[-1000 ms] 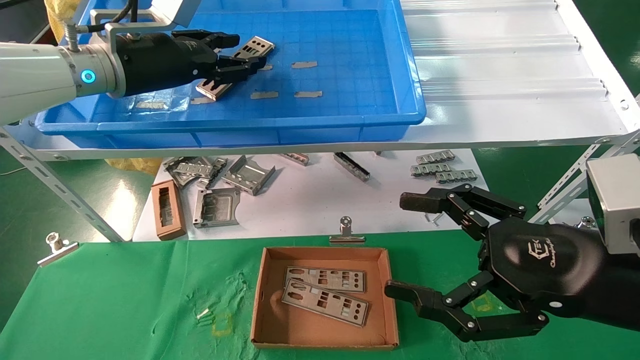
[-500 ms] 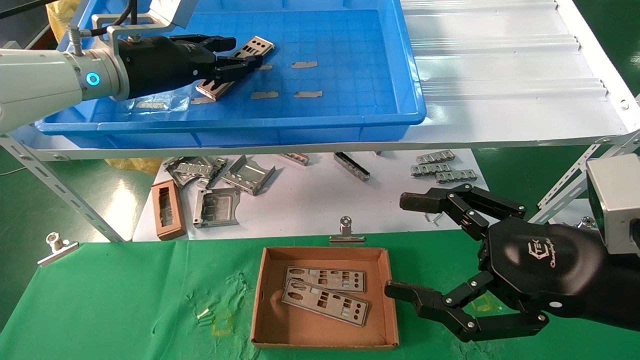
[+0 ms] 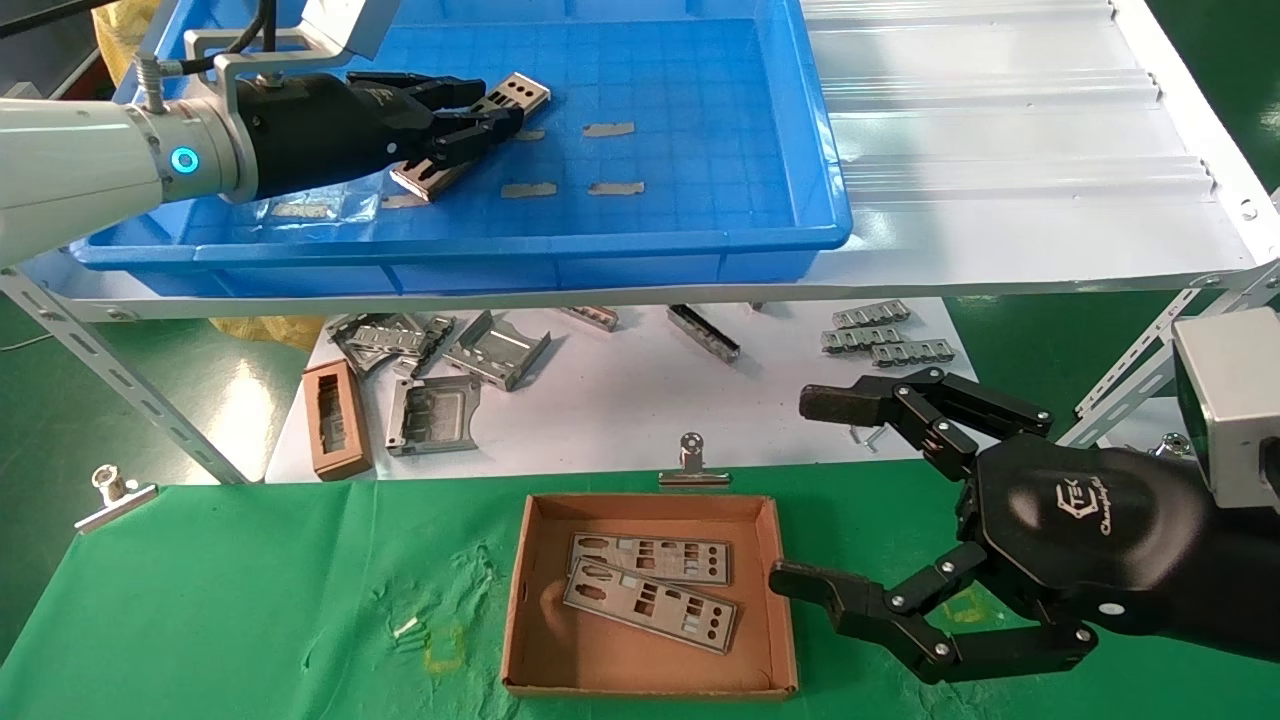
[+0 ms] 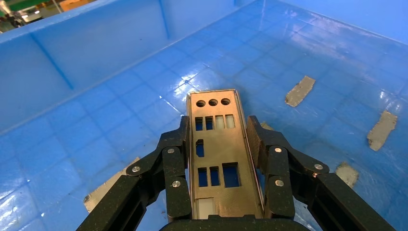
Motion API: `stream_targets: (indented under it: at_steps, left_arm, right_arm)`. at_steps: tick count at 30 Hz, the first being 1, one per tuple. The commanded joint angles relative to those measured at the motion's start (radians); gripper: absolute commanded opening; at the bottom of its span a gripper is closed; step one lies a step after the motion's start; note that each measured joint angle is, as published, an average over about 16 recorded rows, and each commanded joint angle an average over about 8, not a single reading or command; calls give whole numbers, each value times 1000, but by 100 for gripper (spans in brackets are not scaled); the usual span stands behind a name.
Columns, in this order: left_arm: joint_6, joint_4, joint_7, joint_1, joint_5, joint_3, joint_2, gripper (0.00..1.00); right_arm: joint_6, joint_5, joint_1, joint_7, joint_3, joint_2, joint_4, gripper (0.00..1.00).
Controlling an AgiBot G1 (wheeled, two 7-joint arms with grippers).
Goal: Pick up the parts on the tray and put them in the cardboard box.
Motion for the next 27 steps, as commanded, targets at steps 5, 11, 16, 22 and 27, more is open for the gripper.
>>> stream_targets:
  at_steps: [5,11,16,22,27]
  left_arm:
    - [31,-9,5,-7,-8,-5,-12,0]
    - [84,-24,8,-38,-19,-13,-31,0]
    - [154,-34,6,-67,-26,-18,-50,0]
    - [336,-56,20,-80,-29,-17,-84,0]
    - [530,-85,65,-71,-31,-13,-121,0]
  right_arm:
    - [0,0,0,0,0,0,0,100]
    - [0,0,0,0,0,0,0,100]
    - [0,0,0,0,0,0,0,100]
    - [0,0,0,0,0,0,0,100]
    - [0,0,0,0,0,0,0,100]
